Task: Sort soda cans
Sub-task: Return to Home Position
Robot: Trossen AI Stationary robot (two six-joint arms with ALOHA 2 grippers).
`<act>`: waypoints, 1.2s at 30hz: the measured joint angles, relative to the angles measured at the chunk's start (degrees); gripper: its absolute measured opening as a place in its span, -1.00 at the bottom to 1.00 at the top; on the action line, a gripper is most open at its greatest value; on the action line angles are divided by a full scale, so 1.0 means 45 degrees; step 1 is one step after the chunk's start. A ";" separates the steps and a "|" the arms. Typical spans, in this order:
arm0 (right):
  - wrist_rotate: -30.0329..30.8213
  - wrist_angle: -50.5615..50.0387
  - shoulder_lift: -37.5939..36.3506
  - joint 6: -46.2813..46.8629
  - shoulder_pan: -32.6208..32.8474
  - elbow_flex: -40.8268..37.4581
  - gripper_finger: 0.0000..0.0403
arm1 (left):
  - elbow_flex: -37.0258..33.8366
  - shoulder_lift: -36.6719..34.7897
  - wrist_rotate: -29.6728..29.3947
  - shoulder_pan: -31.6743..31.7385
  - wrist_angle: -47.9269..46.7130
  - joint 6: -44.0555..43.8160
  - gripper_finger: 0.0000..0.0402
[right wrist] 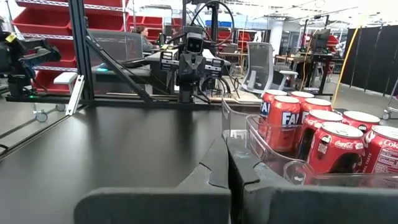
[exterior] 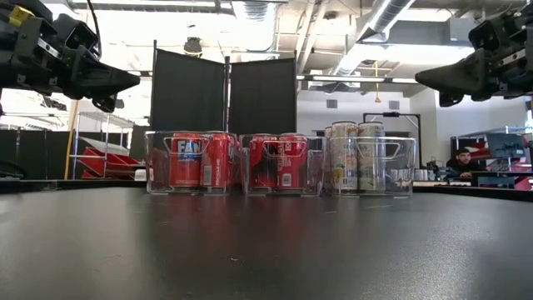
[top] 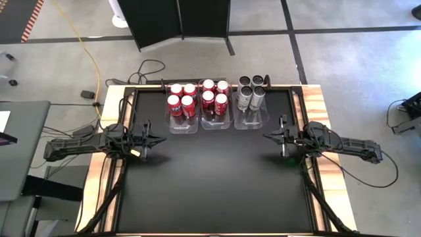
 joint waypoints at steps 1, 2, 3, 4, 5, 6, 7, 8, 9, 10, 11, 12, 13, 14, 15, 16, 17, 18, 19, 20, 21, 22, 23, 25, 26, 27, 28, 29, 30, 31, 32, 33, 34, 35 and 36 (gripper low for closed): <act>-0.0005 -0.0010 0.0005 0.0000 0.0000 0.0000 -0.99 | 0.0000 0.0000 0.0000 0.0000 0.0004 -0.0004 -1.00; -0.0005 -0.0013 0.0000 0.0000 0.0000 0.0000 -0.99 | 0.0000 0.0000 0.0000 0.0000 0.0008 -0.0005 -1.00; -0.0005 -0.0025 0.0000 0.0000 0.0000 0.0000 -0.99 | 0.0000 0.0000 0.0000 0.0000 0.0005 -0.0005 -1.00; -0.0005 -0.0039 0.0001 0.0000 0.0000 0.0000 -0.99 | 0.0000 0.0000 0.0000 0.0000 0.0005 -0.0002 -1.00; -0.0005 -0.0041 0.0000 0.0000 0.0000 0.0000 -0.99 | 0.0000 0.0000 0.0000 0.0000 0.0010 0.0000 -1.00; -0.0005 -0.0046 0.0000 0.0000 0.0000 0.0000 -0.99 | 0.0000 0.0000 0.0000 0.0000 0.0010 -0.0002 -1.00; -0.0005 -0.0050 0.0000 0.0000 0.0000 0.0000 -0.99 | 0.0000 0.0000 0.0000 0.0000 0.0010 -0.0005 -1.00; -0.0005 -0.0049 0.0000 0.0000 0.0000 0.0000 -0.99 | 0.0000 0.0000 0.0000 0.0000 0.0014 -0.0005 -1.00; -0.0005 -0.0054 0.0000 0.0001 0.0000 0.0000 -0.99 | 0.0000 0.0000 0.0000 0.0000 0.0015 -0.0001 -1.00; -0.0008 -0.0059 0.0000 0.0001 0.0000 0.0000 -0.98 | 0.0000 0.0000 0.0000 0.0003 0.0015 -0.0005 -1.00; -0.0009 -0.0064 0.0000 0.0000 0.0000 0.0000 -0.97 | 0.0000 0.0000 0.0000 0.0003 0.0015 -0.0005 -1.00; -0.0009 -0.0064 0.0000 0.0000 0.0000 0.0000 -0.96 | 0.0000 0.0000 0.0000 0.0000 0.0017 -0.0005 -1.00; -0.0009 -0.0068 0.0000 0.0003 0.0000 0.0000 -0.95 | 0.0000 0.0000 0.0000 0.0000 0.0017 -0.0002 -1.00; -0.0009 -0.0073 0.0000 0.0005 0.0000 0.0000 -0.94 | 0.0000 0.0000 0.0000 0.0005 0.0019 -0.0005 -1.00; -0.0009 -0.0074 0.0000 0.0005 0.0000 0.0000 -0.92 | 0.0000 0.0000 0.0000 0.0004 0.0019 -0.0005 -1.00; -0.0009 -0.0083 0.0000 0.0005 0.0000 0.0000 -0.91 | 0.0000 0.0000 0.0000 0.0000 0.0019 -0.0004 -1.00; -0.0009 -0.0087 0.0000 0.0005 0.0000 0.0000 -0.90 | 0.0000 0.0000 0.0000 0.0001 0.0019 -0.0005 -1.00; -0.0014 -0.0088 0.0000 0.0005 0.0000 0.0000 -0.88 | 0.0000 0.0000 -0.0002 0.0000 0.0019 -0.0005 -1.00; -0.0014 -0.0088 0.0000 0.0005 0.0000 0.0000 -0.88 | 0.0000 0.0000 0.0000 0.0005 0.0019 -0.0005 -1.00; -0.0014 -0.0088 0.0000 0.0005 0.0000 0.0000 -0.87 | 0.0000 0.0000 0.0000 0.0003 0.0019 -0.0005 -1.00; -0.0014 -0.0088 0.0000 0.0005 0.0000 0.0000 -0.86 | 0.0000 0.0000 0.0000 0.0000 0.0021 -0.0005 -1.00; -0.0014 -0.0093 0.0000 0.0005 0.0000 0.0000 -0.86 | 0.0000 0.0000 -0.0002 0.0001 0.0023 -0.0004 -1.00; -0.0014 -0.0093 0.0000 0.0005 0.0000 0.0000 -0.86 | 0.0000 0.0000 0.0000 0.0005 0.0024 -0.0005 -1.00; -0.0019 -0.0093 0.0000 0.0005 0.0000 0.0000 -0.86 | 0.0000 0.0000 -0.0003 0.0005 0.0024 -0.0005 -1.00; -0.0019 -0.0093 0.0000 0.0005 0.0000 0.0000 -0.86 | 0.0000 0.0000 0.0000 0.0005 0.0024 -0.0005 -1.00; -0.0019 -0.0093 0.0000 0.0005 0.0000 0.0000 -0.86 | 0.0000 0.0000 -0.0003 0.0001 0.0024 -0.0005 -1.00; -0.0019 -0.0093 0.0000 0.0005 0.0000 0.0000 -0.86 | 0.0000 0.0000 -0.0002 0.0005 0.0024 -0.0005 -1.00; -0.0024 -0.0093 0.0000 0.0005 0.0000 0.0000 -0.86 | 0.0000 0.0000 -0.0002 0.0005 0.0024 -0.0002 -1.00; -0.0024 -0.0093 0.0000 0.0005 0.0000 0.0000 -0.86 | 0.0000 0.0000 -0.0003 0.0003 0.0024 -0.0005 -1.00; -0.0024 -0.0093 0.0003 0.0005 0.0000 0.0000 -0.86 | 0.0000 0.0000 -0.0001 0.0005 0.0024 -0.0005 -1.00; -0.0024 -0.0093 0.0000 0.0005 0.0000 0.0000 -0.86 | 0.0000 0.0000 0.0000 0.0005 0.0024 -0.0005 -1.00; -0.0024 -0.0093 0.0000 0.0005 0.0000 0.0000 -0.86 | 0.0000 0.0000 -0.0004 0.0005 0.0024 -0.0001 -1.00; -0.0026 -0.0093 0.0000 0.0005 0.0000 0.0000 -0.86 | 0.0000 0.0000 -0.0005 0.0005 0.0024 -0.0001 -1.00; -0.0029 -0.0093 0.0002 0.0007 0.0000 0.0000 -0.86 | 0.0000 0.0000 -0.0005 0.0005 0.0027 -0.0005 -1.00; -0.0029 -0.0093 0.0000 0.0005 0.0000 0.0000 -0.86 | 0.0000 0.0000 -0.0001 0.0005 0.0024 -0.0005 -1.00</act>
